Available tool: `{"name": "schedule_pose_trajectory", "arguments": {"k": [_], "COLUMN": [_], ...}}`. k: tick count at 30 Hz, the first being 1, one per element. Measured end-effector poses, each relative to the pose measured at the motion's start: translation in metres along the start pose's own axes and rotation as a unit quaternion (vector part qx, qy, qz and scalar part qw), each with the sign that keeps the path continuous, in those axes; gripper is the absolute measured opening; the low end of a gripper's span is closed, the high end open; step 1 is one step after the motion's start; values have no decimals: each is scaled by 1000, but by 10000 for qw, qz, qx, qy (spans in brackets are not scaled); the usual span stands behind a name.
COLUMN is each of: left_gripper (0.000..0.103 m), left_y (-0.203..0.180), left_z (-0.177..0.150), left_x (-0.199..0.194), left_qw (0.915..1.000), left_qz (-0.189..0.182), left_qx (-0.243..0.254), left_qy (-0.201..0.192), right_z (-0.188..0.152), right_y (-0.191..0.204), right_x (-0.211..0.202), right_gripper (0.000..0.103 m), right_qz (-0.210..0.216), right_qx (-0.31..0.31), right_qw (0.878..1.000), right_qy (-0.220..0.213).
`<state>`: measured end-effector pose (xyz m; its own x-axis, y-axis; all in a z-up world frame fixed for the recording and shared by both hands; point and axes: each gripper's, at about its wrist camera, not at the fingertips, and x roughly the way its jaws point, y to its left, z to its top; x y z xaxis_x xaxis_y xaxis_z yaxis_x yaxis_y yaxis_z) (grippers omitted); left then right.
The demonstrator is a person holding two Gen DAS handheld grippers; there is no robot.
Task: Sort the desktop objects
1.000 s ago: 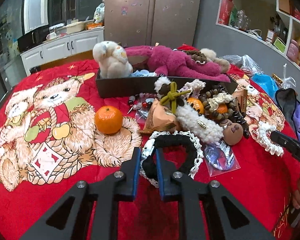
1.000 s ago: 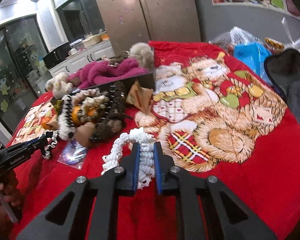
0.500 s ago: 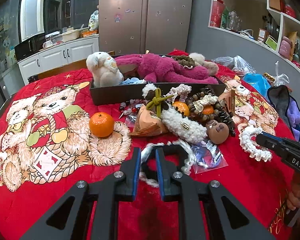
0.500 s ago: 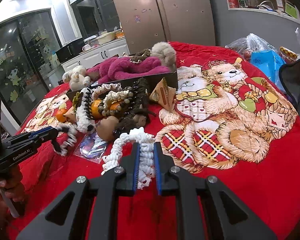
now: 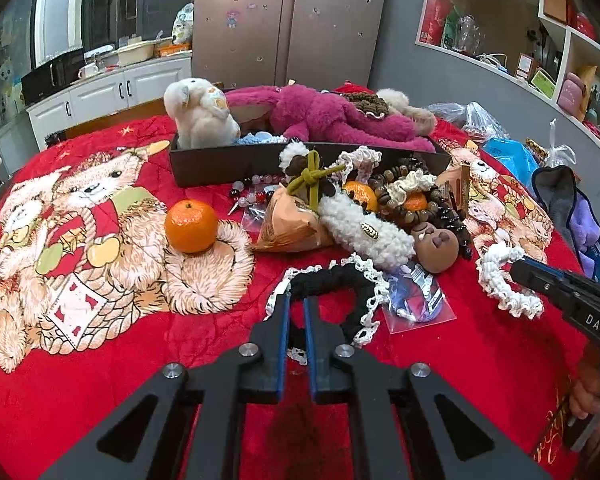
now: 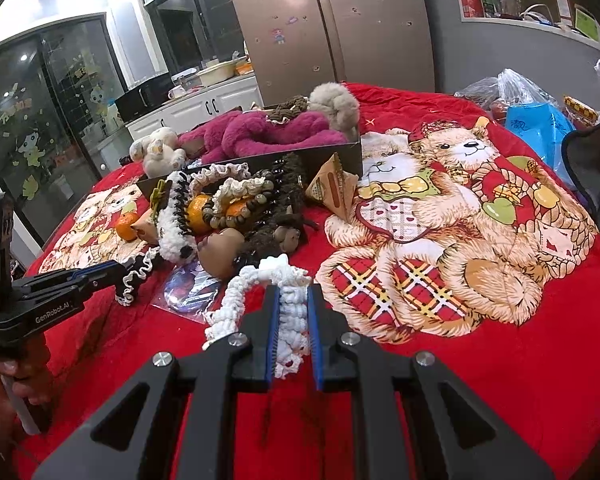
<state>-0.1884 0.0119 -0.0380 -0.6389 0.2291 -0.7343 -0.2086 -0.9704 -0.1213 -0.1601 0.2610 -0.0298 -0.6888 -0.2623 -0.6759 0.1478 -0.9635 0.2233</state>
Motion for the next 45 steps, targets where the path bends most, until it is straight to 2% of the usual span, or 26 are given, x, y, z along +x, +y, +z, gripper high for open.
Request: {"name": "schedule_pose_trajectory", "arguments": {"k": [7,10,12,14,15,21,24,25,26,28,29,30,33,45], "left_gripper": [8,14,25,57,61,61,59,55,42,28,18,15,12,12], "left_y": [3,2,-1,-1,1,12,9,8,7,3,2,0,-2,-3], "left_z": [0,-1,-1,-1,-1,-1,-1,-1,-1,-1,-1,-2,-2,0], "left_x": [4,5,4,5,6,14,15,15,15,15,15,15,13,2], "left_qw": [9999,9999,9997,9987,9980,9987,9986,9987,9989,9991,9993,9994,9995,9995], "left_qz": [78,141,236,482,613,405,445,443,392,329,292,231,217,293], "left_qx": [-33,-9,43,52,47,-207,-102,-77,-47,8,34,59,91,88], "left_qy": [62,84,107,164,156,246,256,253,250,253,251,261,226,63], "right_z": [0,-1,-1,-1,-1,-1,-1,-1,-1,-1,-1,-1,-2,-1], "right_y": [-3,-3,-2,-1,-1,0,1,2,2,2,2,2,1,1], "right_x": [2,3,3,3,3,3,4,5,5,5,5,5,6,2], "right_gripper": [14,14,14,14,14,14,14,14,14,14,14,14,14,14], "right_qz": [43,64,71,66,70,82,85,79,75,74,76,80,83,231], "right_qx": [65,62,44,19,10,-21,-51,-60,-64,-65,-65,-65,-58,29], "right_qw": [9999,9999,9999,9999,9999,9999,9999,9998,9998,9999,9999,9999,9999,9996], "right_qy": [62,88,95,94,97,115,133,144,147,142,136,131,139,137]}}
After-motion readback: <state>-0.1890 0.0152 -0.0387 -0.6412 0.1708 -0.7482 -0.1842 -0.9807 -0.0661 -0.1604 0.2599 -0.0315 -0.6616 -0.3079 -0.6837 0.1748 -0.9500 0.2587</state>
